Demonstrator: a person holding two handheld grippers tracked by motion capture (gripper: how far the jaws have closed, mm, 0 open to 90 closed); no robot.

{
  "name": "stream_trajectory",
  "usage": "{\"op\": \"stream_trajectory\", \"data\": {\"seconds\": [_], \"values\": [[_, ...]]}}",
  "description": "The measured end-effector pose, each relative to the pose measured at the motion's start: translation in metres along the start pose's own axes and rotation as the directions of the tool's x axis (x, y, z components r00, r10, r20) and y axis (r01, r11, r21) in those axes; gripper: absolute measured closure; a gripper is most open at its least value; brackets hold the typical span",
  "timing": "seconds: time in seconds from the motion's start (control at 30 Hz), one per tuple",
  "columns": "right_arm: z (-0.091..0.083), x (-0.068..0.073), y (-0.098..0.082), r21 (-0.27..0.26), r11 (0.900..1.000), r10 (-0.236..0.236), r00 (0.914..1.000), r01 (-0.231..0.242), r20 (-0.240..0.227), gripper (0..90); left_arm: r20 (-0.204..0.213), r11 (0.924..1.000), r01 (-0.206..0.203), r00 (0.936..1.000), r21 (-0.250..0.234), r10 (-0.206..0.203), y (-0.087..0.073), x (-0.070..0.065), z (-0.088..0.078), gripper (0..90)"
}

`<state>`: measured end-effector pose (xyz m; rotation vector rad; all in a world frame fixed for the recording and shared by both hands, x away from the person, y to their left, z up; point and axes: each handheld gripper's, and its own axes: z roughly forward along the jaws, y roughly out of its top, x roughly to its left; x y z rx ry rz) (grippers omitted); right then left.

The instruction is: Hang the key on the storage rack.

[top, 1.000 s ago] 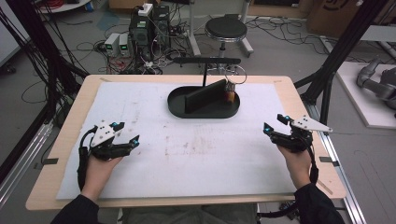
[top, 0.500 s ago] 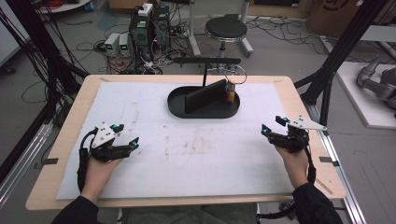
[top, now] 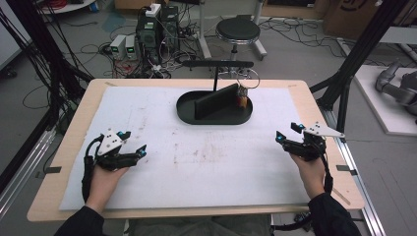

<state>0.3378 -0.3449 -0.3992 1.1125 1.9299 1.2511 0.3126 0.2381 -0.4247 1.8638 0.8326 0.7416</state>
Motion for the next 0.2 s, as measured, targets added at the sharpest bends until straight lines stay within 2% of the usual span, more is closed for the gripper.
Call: {"op": "stream_trajectory", "data": {"seconds": [0.2], "values": [[0.0004, -0.0006, -0.0008, 0.002, 1.000, 0.001, 1.0000, -0.001, 0.002, 30.2, 0.002, 1.0000, 0.001, 1.0000, 0.003, -0.001, 0.0002, 0.0003, 0.0016, 25.4]]}}
